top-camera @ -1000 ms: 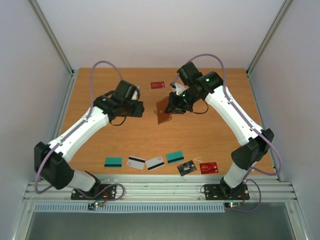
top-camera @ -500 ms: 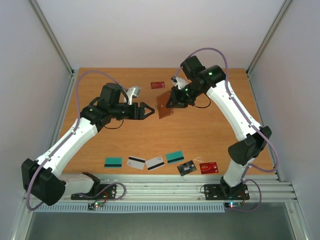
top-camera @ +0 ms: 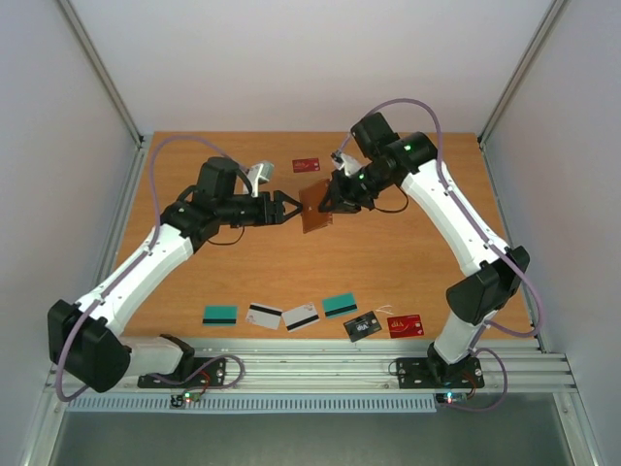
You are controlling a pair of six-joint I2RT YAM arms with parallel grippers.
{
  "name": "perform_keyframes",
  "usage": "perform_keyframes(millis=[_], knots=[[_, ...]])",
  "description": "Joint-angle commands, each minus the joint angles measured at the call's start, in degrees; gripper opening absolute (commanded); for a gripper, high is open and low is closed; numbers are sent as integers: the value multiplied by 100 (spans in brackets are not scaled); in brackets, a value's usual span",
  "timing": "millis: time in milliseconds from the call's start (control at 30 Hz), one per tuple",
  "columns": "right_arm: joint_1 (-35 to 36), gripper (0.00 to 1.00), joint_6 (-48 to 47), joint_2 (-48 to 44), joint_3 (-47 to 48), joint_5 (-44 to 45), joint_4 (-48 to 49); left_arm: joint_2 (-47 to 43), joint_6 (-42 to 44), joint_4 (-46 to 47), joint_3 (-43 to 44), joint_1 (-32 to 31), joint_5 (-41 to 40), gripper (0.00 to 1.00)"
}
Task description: Put the credit cards into the card holder
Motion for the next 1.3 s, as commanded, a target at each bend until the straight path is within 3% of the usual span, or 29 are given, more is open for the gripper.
perform_keyframes(millis=[0, 267, 533, 867, 1033, 1267], knots=[[1, 1, 143, -396, -5, -348, 257, 89, -201, 529, 122, 16, 195, 68], [-24, 1, 332, -656, -216, -661, 457, 4, -161, 436, 59, 45, 29, 49], [-120, 1, 583, -901, -505, -1307, 1001, -244, -243, 512, -92, 101, -2, 43], [-201, 1, 873, -1054, -661, -1830, 1540, -417, -592, 967, -144, 198, 617, 46], [-203, 2, 927, -1093, -693, -1943, 1673, -502, -929, 1503, -224, 217, 1027, 54], [-257, 5, 925, -1136, -689, -2155, 1773, -549, -1564, 2485, -384, 253, 1732, 57]])
